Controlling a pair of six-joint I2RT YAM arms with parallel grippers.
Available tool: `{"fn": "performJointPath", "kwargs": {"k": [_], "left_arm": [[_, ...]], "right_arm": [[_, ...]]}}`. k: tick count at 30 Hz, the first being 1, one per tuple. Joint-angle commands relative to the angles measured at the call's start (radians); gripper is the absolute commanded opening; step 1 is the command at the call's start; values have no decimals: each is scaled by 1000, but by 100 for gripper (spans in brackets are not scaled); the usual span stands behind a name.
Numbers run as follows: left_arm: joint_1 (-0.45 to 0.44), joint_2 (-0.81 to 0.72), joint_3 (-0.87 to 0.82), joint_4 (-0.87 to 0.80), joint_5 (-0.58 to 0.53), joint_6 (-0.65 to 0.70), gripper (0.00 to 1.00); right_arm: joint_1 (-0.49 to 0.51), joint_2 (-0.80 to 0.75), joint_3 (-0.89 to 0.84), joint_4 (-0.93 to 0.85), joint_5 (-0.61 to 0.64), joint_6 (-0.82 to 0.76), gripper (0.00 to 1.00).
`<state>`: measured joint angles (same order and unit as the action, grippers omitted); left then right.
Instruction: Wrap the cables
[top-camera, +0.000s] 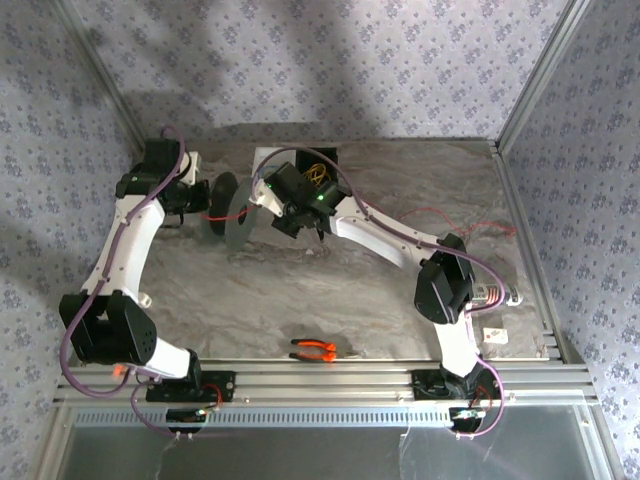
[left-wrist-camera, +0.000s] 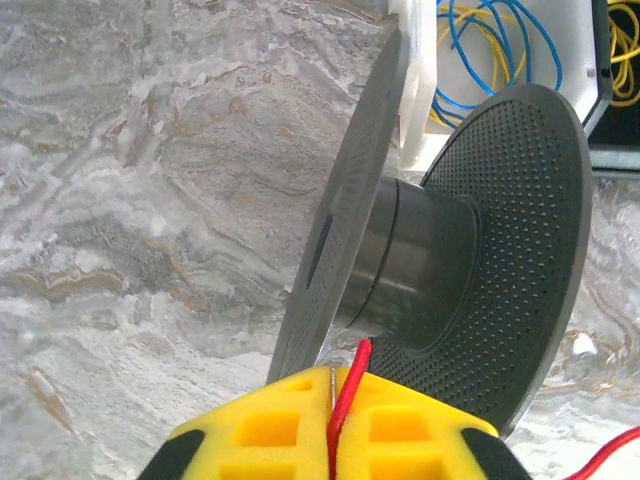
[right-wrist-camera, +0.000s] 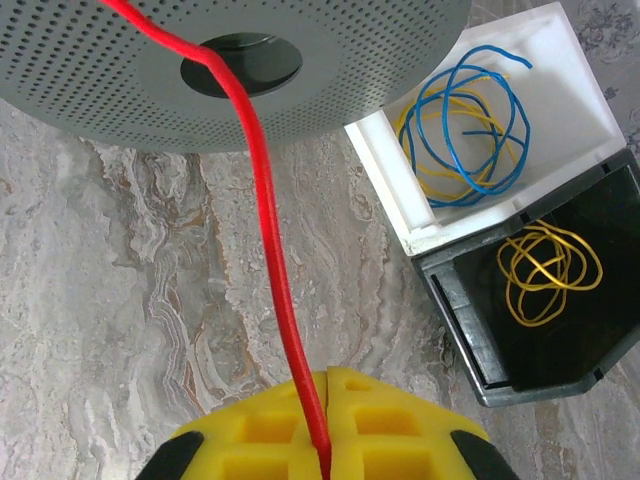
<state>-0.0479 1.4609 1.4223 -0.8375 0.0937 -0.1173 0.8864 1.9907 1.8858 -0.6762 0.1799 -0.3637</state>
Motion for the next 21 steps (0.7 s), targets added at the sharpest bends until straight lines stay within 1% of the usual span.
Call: {"fn": "performJointPath", "kwargs": {"k": [1, 8, 16, 19, 21], "left_arm": [[3, -11, 42, -2, -5, -5, 0], [26, -56, 41, 61, -17, -42, 0], [65, -97, 59, 135, -70, -81, 0], [83, -103, 62, 153, -92, -98, 0], [93, -112, 54, 196, -115, -116, 0]], "right_arm": [[1, -39, -19, -24, 23, -20, 0], [2, -59, -62, -35, -31, -19, 0], [2, -86, -133, -56, -87, 0, 0], [2, -97, -162, -65, -125, 2, 0], [4, -99, -177, -77, -156, 1, 0]]}}
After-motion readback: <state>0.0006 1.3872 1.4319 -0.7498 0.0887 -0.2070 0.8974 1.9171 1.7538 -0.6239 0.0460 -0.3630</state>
